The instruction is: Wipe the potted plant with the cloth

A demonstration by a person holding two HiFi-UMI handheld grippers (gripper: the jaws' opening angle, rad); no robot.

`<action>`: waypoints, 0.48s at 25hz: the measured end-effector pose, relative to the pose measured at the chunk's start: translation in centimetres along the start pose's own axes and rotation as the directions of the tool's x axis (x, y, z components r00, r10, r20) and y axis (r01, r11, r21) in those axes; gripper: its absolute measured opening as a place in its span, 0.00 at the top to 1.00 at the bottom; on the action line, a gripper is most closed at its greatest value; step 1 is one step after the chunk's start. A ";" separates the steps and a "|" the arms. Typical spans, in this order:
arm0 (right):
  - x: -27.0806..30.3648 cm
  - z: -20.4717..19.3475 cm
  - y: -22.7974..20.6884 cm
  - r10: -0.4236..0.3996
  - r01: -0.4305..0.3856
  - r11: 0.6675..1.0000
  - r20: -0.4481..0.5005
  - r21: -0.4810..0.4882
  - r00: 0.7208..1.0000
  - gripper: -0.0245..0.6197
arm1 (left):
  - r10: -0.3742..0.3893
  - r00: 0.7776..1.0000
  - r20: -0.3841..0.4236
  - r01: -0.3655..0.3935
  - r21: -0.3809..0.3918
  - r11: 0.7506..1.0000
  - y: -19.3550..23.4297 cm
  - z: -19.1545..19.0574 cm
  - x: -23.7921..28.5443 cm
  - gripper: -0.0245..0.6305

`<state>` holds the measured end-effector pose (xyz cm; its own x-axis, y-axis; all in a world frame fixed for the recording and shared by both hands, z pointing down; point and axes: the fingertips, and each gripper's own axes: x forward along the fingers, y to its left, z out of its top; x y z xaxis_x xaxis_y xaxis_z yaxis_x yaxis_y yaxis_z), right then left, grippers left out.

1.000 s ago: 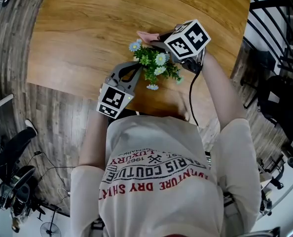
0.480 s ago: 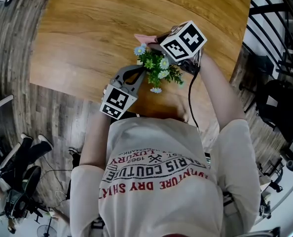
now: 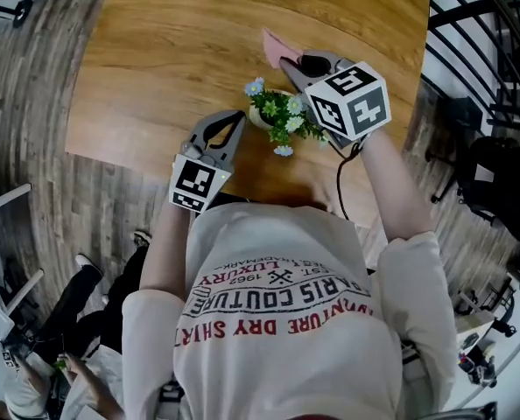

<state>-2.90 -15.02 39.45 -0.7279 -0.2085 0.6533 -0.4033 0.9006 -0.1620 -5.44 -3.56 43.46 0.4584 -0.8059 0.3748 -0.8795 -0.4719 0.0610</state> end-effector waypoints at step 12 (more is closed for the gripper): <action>0.4 2.1 9.6 -0.128 0.115 0.986 0.103 0.119 0.986 0.90 | -0.017 1.000 0.000 0.017 0.028 0.999 4.4 -0.6 -5.7 0.94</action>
<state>-8.23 -7.24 36.64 -0.7237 -0.3599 0.5889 -0.5477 0.8187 -0.1728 -11.99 -0.78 42.13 0.4730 -0.7980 0.3735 -0.8679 -0.4951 0.0412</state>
